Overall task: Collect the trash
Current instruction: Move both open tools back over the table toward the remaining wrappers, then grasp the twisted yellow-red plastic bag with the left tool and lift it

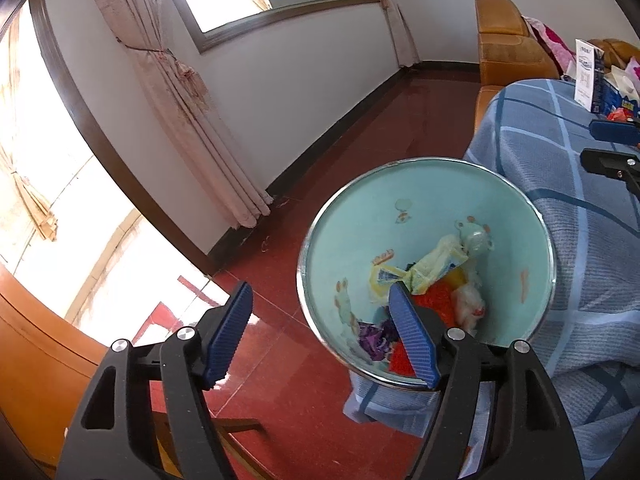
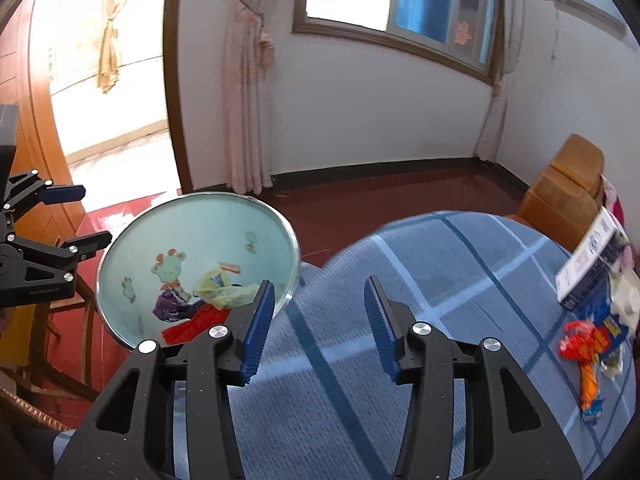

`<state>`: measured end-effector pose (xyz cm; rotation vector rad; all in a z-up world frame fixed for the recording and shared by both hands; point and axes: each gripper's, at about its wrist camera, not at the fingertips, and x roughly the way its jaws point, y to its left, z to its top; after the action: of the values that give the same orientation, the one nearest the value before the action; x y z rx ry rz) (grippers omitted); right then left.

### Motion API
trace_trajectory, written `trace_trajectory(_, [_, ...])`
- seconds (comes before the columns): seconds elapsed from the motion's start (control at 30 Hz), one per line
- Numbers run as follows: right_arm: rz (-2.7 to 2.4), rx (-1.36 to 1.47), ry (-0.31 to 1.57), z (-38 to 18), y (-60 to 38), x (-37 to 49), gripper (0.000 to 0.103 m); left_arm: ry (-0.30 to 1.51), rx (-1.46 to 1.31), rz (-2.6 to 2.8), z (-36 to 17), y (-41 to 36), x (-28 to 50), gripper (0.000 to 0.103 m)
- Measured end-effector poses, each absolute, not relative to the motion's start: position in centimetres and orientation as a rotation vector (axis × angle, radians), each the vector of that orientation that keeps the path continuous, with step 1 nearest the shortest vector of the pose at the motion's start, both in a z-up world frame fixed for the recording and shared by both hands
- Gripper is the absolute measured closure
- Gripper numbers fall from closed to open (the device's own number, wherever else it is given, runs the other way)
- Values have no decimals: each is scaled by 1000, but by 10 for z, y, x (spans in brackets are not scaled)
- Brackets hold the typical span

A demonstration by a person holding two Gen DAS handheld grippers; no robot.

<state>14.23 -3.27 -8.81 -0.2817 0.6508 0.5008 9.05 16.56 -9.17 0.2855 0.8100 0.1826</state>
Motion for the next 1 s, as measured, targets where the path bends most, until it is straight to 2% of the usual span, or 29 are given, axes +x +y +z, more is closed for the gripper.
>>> trace_trajectory(0.33, [274,-177,663,-80,-148,96,49,809,347,14,-98,95,87,33])
trace_trajectory(0.67, [-54,29,655,-82,-305,29,45,719,403,-231,-73,-37,93,33])
trace_trajectory(1.0, [-208,143,635,-102,-384,-17,37,711,448,-409,-82,-159,103,33])
